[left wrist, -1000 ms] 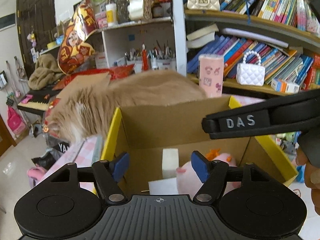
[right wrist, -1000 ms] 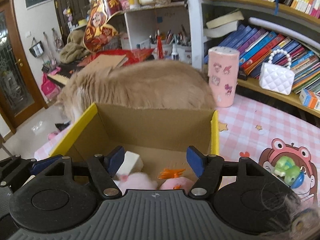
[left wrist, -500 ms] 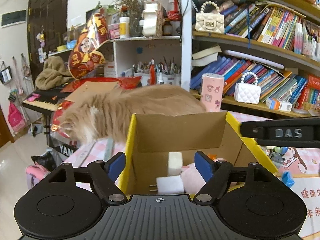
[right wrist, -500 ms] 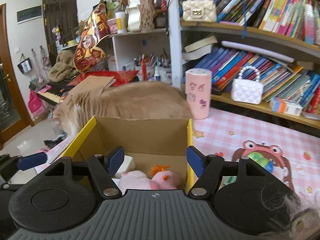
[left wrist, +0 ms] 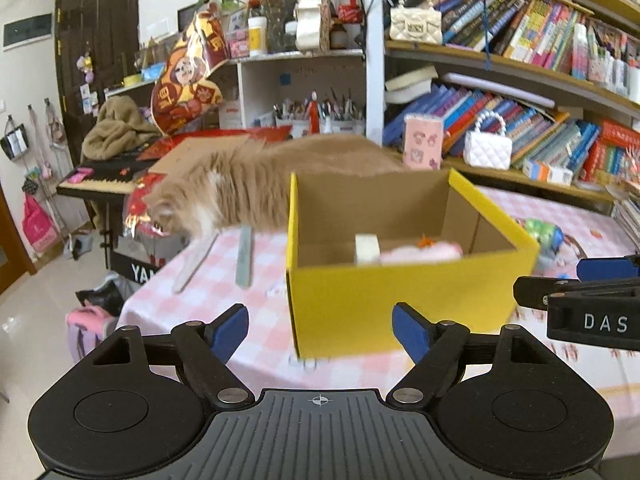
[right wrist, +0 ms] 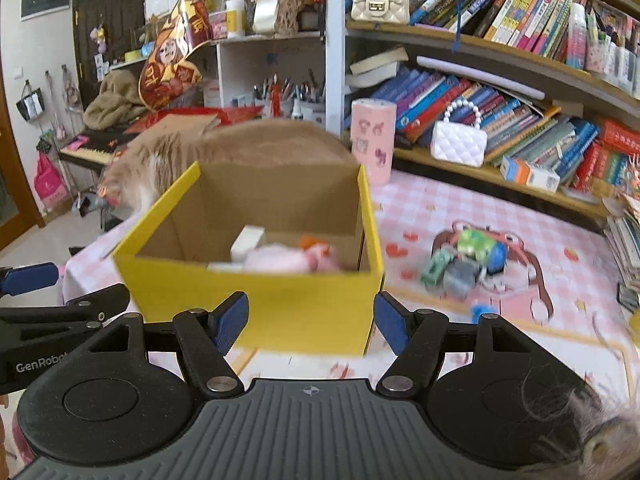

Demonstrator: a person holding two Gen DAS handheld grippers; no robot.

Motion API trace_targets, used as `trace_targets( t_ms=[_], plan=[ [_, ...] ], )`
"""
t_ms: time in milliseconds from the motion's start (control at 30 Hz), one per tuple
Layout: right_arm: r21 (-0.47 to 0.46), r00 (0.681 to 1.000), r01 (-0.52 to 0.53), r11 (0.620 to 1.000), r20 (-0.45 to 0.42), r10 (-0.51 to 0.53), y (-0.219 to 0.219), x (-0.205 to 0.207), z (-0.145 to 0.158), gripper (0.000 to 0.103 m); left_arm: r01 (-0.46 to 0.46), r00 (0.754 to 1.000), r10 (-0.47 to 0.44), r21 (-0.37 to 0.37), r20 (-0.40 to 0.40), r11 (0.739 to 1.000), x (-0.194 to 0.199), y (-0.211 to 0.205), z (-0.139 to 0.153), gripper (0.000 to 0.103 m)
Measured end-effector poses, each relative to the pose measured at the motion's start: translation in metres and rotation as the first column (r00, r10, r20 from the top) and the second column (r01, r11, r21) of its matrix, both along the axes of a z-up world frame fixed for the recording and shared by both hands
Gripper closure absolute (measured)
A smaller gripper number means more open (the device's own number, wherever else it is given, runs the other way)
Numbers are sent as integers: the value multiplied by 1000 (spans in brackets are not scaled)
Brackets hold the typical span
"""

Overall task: Organize objects
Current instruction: 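Withdraw both tools from the box toward the remaining toys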

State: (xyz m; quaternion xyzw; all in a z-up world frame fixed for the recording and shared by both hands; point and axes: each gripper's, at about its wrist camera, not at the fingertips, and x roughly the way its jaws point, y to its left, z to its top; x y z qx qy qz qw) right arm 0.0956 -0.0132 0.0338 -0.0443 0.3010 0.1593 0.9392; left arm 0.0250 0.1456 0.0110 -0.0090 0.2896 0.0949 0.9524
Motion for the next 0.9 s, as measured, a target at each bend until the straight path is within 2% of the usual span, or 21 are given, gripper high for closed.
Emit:
trace_targets(
  t_ms=[267,467,900],
  plan=[
    [-24,998,37,999,-46,-38,1,-41,-22,35,8,998,-7,10,-65,1000,-30,0,-14,18],
    [-16,996,59,998,-71,-60,-2,-65,-32,35,11,996,-12,-8,-90,1000,-48,1,-20,18],
    [-26,987,141,990,-78,-142,-16,-99,-41,32,85,988,-87,-23,-131,996,-63,-16,-29,18]
  ],
)
